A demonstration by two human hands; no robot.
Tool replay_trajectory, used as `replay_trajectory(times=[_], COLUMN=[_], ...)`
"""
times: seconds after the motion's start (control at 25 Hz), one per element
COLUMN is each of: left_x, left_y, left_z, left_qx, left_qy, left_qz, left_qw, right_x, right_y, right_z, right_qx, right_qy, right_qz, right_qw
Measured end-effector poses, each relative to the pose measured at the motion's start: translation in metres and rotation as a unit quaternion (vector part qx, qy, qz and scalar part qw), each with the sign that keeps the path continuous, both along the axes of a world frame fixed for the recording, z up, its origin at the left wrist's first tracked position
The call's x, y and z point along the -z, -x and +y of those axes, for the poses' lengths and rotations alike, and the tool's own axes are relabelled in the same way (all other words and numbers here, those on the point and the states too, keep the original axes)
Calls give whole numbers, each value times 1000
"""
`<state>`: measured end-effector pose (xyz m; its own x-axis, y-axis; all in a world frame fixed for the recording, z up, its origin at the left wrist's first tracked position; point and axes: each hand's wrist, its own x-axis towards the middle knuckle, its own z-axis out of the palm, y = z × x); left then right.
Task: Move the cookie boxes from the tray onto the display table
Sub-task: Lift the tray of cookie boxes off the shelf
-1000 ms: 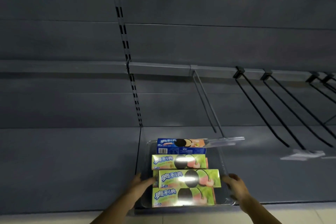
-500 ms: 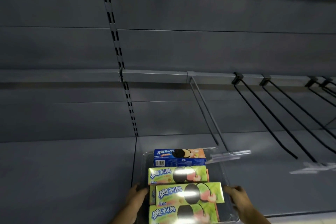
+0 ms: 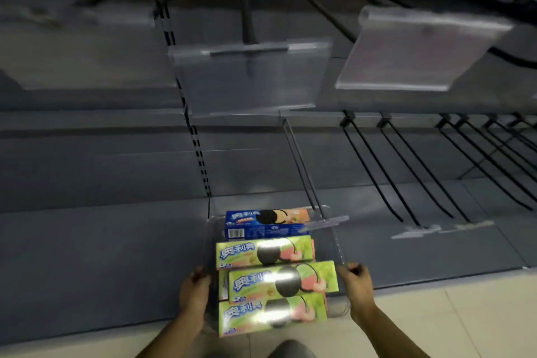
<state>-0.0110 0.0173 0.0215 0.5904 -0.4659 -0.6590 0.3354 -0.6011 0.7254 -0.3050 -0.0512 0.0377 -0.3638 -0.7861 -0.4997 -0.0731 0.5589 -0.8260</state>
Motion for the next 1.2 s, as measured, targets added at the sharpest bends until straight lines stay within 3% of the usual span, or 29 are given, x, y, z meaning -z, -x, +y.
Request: replay_trajectory(times=[0.28,0.44,0.72,1.0,1.2], left_x=[-114,-188,-261,-281,-310], left_y=[-8,-9,-22,-57,-40], left_z=[72,115,167,201,220], left_qx=[79,100,207,361,474], left_qy=[4,3,44,124,190], left_qz=[-63,-105,-168,-159,-171], left_qw=[995,989,963,911,843], right_x=[-106,-167,-245,-263,-295], right_y=[-1,4,-3,-37,-54], right_z=[68,115,218,356,464], right_qx=[-29,-35,52,181,287], right_qy=[-1,-13,11,9,-6], right_qz=[-12,42,64,186,213], right_qw=[1000,998,997,966,934])
